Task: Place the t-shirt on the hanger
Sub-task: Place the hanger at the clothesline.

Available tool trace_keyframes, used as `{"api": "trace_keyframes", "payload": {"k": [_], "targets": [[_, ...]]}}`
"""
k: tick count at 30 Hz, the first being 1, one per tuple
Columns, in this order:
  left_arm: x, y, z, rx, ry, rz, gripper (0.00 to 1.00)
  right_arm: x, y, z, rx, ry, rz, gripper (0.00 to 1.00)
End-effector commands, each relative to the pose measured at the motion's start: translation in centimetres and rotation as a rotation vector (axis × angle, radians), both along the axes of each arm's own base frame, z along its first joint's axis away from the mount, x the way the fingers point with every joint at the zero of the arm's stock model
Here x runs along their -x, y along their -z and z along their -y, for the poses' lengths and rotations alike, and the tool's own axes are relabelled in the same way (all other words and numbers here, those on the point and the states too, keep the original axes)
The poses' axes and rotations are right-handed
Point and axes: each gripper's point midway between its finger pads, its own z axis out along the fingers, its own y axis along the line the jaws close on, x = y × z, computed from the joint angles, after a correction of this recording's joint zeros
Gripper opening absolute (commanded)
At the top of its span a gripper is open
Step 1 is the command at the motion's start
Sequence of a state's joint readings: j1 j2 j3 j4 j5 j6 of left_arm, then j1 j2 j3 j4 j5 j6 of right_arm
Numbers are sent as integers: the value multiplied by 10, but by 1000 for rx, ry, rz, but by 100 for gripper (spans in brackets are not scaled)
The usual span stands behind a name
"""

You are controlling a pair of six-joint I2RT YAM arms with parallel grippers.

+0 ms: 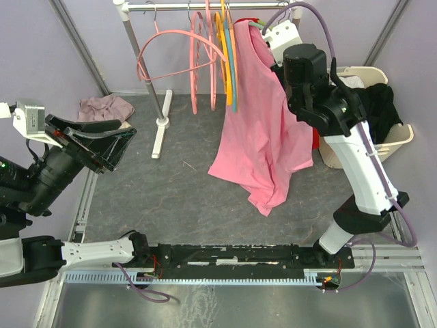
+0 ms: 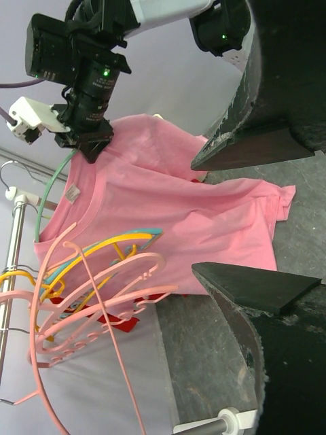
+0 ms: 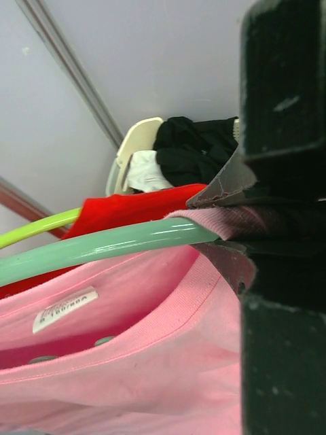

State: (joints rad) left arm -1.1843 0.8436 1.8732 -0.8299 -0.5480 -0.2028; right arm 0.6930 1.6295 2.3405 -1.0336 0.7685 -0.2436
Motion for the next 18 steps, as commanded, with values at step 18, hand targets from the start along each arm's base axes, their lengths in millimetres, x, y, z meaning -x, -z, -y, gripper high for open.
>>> {"api": "trace_keyframes", "payload": {"k": [18], "targets": [[-2, 15, 13, 14, 16, -15, 63, -66, -72, -29, -65, -27, 313, 1]]}}
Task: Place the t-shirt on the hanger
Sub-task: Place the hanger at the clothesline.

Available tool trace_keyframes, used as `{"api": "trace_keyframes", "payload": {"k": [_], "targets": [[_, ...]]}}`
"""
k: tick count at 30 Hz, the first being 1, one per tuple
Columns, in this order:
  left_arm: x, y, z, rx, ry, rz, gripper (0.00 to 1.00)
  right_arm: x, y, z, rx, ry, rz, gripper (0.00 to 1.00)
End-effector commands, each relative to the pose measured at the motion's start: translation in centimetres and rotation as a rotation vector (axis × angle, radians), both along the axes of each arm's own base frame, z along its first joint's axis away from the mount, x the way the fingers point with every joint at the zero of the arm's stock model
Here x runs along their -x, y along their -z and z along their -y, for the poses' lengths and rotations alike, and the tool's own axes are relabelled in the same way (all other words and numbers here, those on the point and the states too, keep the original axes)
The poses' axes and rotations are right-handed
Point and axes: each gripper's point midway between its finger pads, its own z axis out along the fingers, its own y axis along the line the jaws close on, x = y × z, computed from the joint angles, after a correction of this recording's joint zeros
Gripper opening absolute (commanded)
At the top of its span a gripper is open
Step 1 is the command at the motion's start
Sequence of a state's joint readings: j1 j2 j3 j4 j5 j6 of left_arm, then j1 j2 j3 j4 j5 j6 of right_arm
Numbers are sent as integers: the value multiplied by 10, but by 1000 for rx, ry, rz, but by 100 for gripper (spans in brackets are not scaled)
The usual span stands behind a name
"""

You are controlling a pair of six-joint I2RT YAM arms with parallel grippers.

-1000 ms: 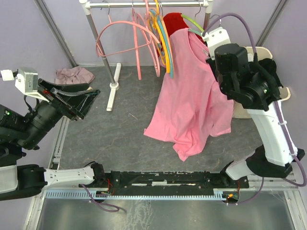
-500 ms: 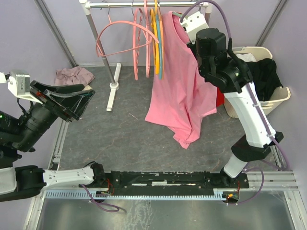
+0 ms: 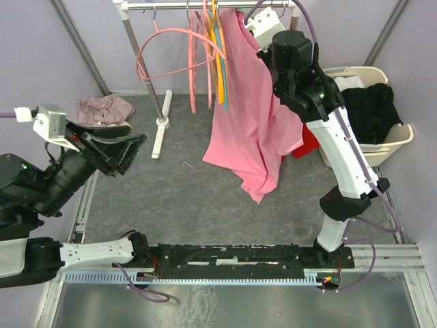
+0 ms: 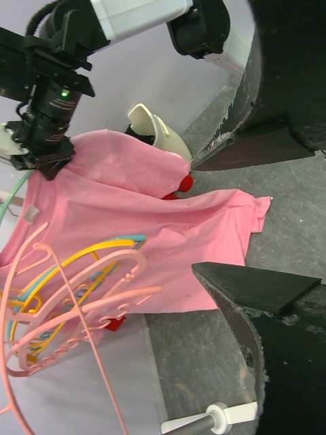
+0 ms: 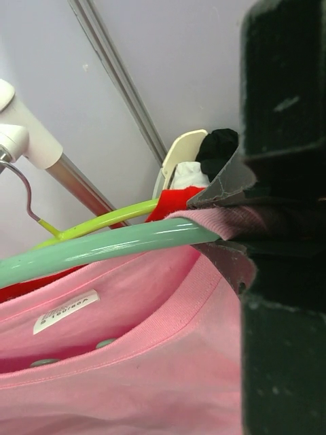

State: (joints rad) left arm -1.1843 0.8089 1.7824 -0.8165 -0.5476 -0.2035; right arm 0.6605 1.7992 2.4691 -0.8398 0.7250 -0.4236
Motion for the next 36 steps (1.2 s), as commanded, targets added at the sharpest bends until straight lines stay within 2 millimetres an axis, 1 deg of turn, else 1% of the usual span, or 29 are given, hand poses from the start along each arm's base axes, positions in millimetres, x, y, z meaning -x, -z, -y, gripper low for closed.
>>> {"api": "trace_keyframes", "payload": {"k": [1, 6, 12, 21, 24, 29, 31, 36], "targets": [[-1, -3, 10, 50, 19, -1, 63, -15, -52, 0, -131, 5, 209, 1], [-2, 3, 22, 34, 35, -9, 63, -33, -40, -5, -106, 8, 205, 1], [-3, 8, 26, 31, 40, -11, 63, -50, -31, -7, -131, -14, 198, 1], [-4, 11, 23, 21, 26, -9, 63, -72, -13, -14, -166, -61, 158, 1], [-5, 13, 22, 18, 21, -10, 63, -77, -5, -15, -178, -71, 141, 1], [-5, 17, 19, 16, 13, -11, 63, -82, 0, -17, -243, -124, 115, 1], [-5, 17, 17, 20, 9, -9, 63, -82, -1, -17, -282, -153, 112, 1], [-5, 19, 14, 16, 2, -6, 63, -77, -16, -15, -376, -205, 139, 1]]}}
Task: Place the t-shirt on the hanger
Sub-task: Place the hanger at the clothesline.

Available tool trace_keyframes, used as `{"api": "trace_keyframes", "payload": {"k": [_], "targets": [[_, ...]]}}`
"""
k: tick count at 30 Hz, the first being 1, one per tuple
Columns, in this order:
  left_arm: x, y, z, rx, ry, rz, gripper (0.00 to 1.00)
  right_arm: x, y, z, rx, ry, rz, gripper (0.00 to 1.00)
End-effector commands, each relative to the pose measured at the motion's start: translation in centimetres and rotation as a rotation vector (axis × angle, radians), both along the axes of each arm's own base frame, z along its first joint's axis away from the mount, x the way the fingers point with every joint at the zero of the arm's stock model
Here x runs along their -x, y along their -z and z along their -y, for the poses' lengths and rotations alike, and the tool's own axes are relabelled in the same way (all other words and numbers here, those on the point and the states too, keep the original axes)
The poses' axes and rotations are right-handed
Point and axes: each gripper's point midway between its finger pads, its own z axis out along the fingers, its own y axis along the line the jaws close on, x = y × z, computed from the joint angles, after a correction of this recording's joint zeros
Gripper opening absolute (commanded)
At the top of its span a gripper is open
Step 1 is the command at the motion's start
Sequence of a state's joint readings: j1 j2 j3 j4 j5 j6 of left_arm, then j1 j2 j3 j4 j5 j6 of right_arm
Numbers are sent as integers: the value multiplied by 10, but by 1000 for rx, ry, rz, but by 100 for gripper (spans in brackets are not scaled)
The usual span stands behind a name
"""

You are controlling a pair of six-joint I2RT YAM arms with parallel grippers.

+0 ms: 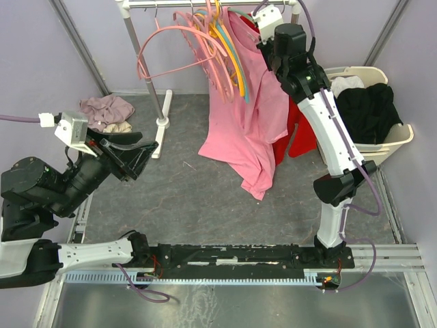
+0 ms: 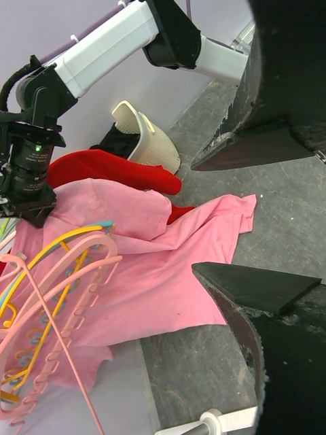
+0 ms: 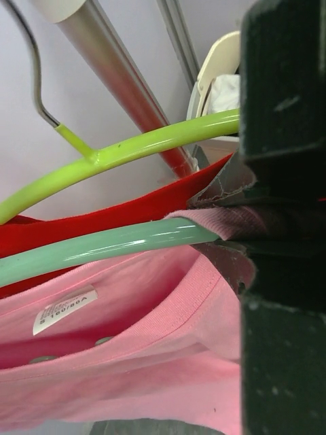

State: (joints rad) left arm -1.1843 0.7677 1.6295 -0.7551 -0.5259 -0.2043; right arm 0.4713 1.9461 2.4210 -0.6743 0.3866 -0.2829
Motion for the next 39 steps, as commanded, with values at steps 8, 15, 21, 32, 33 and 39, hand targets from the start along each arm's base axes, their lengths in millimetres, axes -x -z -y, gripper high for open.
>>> {"api": "trace_keyframes", "payload": {"k": [8, 15, 21, 32, 33, 39], "targets": [[-1, -10, -9, 61, -27, 17, 63, 7, -76, -2, -236, -85, 179, 1], [-1, -9, -9, 61, -29, 19, 63, -2, -63, -7, -216, -90, 153, 1], [-2, -8, -7, 57, -28, 19, 63, -6, -40, -11, -204, -92, 105, 1], [-6, -1, 1, 39, -35, 5, 63, 0, -24, -1, -163, -53, 61, 22], [-6, -1, 1, 39, -34, 3, 63, 3, -26, -1, -168, -56, 61, 29], [-7, 8, 6, 42, -30, -16, 63, 32, -46, 5, -226, -73, 52, 57]]}}
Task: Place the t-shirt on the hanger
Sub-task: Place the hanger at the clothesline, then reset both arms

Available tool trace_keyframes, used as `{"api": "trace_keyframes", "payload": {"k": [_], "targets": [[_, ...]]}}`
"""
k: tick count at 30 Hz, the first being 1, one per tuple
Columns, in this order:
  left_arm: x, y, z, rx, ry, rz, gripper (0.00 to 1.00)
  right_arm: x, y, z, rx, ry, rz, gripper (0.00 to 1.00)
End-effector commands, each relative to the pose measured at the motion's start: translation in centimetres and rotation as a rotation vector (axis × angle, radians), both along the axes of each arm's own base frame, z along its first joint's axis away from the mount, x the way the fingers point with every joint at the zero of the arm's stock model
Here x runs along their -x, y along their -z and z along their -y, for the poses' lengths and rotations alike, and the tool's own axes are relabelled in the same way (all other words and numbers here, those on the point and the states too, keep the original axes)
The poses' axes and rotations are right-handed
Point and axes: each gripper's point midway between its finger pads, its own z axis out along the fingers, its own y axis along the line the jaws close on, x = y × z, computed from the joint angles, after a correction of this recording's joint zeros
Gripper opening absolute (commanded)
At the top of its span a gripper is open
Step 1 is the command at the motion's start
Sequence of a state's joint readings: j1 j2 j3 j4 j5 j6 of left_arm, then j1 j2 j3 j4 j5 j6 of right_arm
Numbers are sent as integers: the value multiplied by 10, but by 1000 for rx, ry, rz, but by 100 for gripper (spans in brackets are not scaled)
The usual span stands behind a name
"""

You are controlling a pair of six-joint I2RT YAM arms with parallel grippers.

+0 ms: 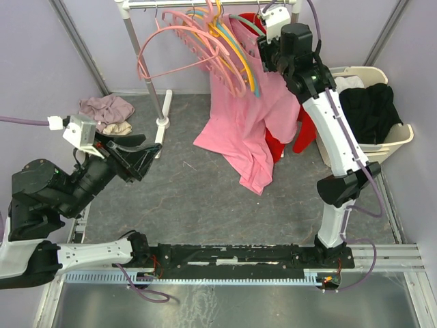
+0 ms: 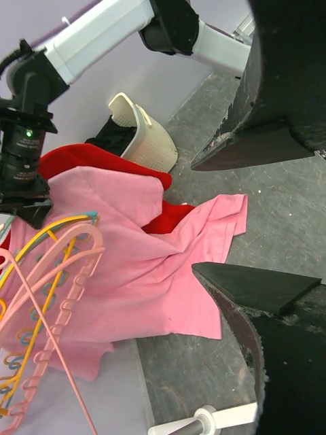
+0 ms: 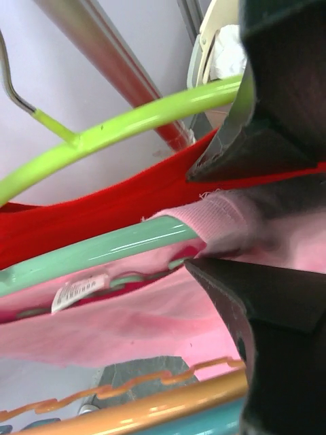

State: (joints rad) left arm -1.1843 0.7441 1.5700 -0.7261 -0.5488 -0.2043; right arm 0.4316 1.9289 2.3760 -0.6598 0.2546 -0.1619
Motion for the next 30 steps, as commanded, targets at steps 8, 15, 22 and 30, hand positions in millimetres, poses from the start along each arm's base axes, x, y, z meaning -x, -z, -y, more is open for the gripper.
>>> {"api": "trace_keyframes", "payload": {"k": [8, 15, 22, 30], "targets": [[-11, 25, 28, 10, -11, -68, 62, 104, -90, 35, -222, -1, 70, 82], [-23, 84, 64, -37, -21, -184, 60, 170, -72, 62, -291, 37, -25, 97], [-40, 162, 94, -100, -99, -309, 58, 226, -21, 86, -333, 95, -155, 98], [-60, 239, 124, -173, -179, -385, 58, 257, 33, 105, -349, 172, -232, 99]]}}
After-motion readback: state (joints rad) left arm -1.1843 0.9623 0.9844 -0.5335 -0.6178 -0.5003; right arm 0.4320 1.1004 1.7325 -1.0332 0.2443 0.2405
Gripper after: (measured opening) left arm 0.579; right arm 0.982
